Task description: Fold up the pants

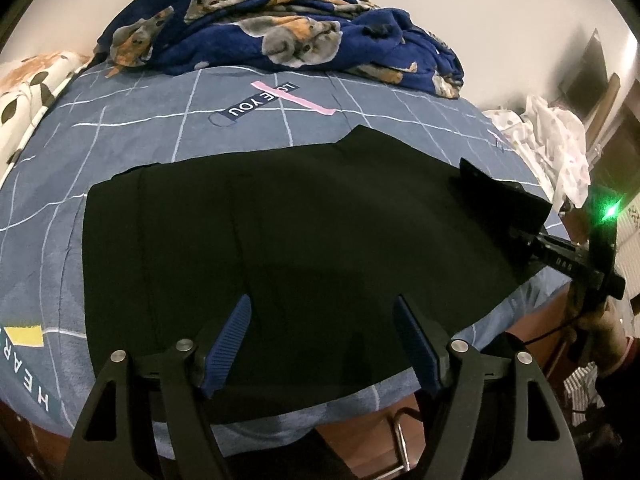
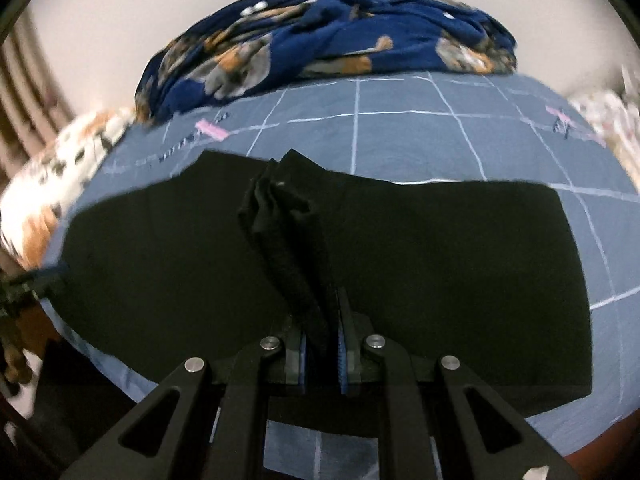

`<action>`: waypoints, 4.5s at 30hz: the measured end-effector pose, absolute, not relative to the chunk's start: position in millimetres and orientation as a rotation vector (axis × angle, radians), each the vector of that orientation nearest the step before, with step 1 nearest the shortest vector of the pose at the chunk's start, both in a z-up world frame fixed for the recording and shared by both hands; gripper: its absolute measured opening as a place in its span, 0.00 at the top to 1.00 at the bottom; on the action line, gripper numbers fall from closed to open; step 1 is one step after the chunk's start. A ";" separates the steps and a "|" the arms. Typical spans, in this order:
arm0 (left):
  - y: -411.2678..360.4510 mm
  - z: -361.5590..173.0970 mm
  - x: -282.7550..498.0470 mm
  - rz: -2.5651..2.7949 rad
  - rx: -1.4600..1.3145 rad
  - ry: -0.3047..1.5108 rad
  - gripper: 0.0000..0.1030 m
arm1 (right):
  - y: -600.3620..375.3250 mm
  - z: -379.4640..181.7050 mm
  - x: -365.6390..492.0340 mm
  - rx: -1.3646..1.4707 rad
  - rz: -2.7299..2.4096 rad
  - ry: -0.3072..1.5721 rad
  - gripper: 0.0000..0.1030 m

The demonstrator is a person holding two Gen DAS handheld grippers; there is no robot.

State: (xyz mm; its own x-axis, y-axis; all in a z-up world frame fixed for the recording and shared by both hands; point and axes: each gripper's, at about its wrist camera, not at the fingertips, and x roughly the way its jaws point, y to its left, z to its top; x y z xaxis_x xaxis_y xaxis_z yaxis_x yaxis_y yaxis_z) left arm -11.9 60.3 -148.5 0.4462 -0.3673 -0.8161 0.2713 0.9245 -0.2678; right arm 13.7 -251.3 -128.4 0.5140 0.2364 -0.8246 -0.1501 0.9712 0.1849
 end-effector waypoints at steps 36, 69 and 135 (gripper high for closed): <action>188.3 -131.9 1.0 -0.180 -0.233 1.032 0.34 | -231.6 -141.1 15.7 0.136 0.385 1.125 0.64; 126.3 -90.8 28.6 -0.537 -0.313 0.976 0.83 | -204.6 -121.2 18.3 0.631 0.609 1.098 0.45; -99.0 -120.5 20.1 -0.771 -0.079 1.097 0.26 | -449.5 -134.2 96.1 0.950 0.340 1.120 0.84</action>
